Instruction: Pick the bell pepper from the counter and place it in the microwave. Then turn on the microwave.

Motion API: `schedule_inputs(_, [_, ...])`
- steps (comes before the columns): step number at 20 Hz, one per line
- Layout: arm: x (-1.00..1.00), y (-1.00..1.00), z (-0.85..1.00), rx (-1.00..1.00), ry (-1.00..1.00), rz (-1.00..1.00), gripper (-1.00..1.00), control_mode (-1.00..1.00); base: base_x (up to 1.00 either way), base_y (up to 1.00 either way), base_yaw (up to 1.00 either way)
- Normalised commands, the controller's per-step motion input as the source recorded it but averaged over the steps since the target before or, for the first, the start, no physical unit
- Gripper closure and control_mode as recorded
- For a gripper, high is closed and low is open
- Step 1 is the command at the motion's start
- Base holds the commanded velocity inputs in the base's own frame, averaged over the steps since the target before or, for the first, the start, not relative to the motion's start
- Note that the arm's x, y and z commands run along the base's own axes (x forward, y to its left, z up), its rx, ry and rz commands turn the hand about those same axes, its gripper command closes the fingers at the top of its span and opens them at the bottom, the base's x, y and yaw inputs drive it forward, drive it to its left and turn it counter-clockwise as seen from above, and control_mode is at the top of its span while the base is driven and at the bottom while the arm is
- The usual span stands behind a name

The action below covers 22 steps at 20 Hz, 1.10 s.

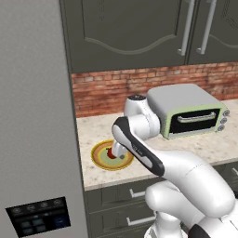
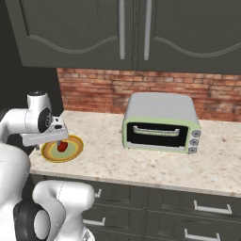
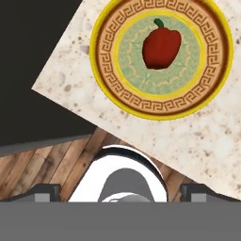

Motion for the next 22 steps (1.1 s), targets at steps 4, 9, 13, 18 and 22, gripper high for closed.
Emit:
schedule_inputs(4, [0.18, 0.12, -0.09, -0.01, 0.0, 0.0, -1.0, -1.0, 0.0, 0.0, 0.0])
schedule_inputs(9, [0.22, 0.02, -0.05, 0.0, 0.0, 0.0, -1.0, -1.0, 0.0, 0.0, 0.0])
schedule_inputs(13, [0.21, 0.0, -0.07, 0.0, 0.0, 0.0, -1.0, -1.0, 0.0, 0.0, 0.0])
schedule_inputs(18, [0.12, 0.0, -0.16, 0.0, 0.0, 0.0, -1.0, -1.0, 0.0, 0.0, 0.0])
schedule_inputs(22, [0.11, 0.0, -0.19, 0.0, 0.0, 0.0, -1.0, -1.0, 0.0, 0.0, 0.0])
